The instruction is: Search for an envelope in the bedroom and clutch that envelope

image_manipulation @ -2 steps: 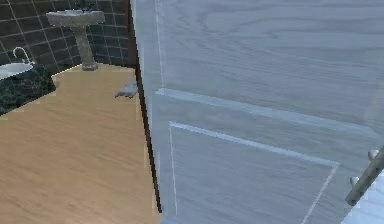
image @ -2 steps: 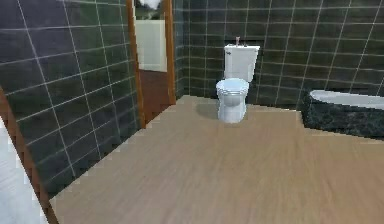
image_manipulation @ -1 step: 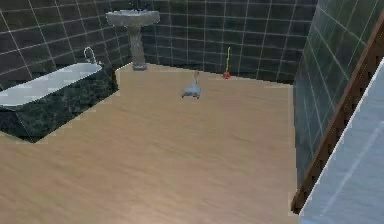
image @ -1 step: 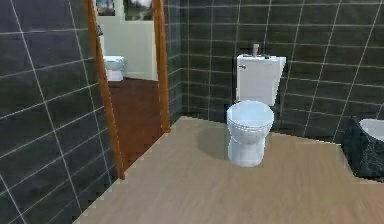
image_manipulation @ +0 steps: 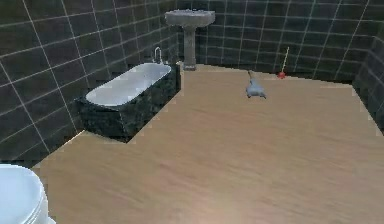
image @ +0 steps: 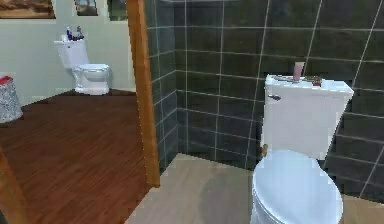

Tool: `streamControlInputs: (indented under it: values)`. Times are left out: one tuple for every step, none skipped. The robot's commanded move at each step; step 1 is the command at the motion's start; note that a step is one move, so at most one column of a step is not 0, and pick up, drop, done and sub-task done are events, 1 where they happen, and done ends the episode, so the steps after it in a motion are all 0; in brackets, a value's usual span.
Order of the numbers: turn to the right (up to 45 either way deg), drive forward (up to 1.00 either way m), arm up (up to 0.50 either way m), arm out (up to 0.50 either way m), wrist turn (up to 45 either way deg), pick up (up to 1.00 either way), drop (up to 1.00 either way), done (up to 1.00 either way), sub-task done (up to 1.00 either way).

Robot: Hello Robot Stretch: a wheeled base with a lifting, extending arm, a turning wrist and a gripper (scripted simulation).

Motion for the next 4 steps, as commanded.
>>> streamControlInputs:
  values:
    - [-3.0, 0.0, 0.0, 0.0, 0.0, 0.0, 0.0, 0.0, 0.0]
    - [0.0, 0.5, 0.0, 0.0, 0.0, 0.0, 0.0, 0.0, 0.0]
    - [-18.0, 0.0, 0.0, 0.0, 0.0, 0.0, 0.0, 0.0, 0.0]
    - [0.0, 0.65, 0.0, 0.0, 0.0, 0.0, 0.0, 0.0, 0.0]
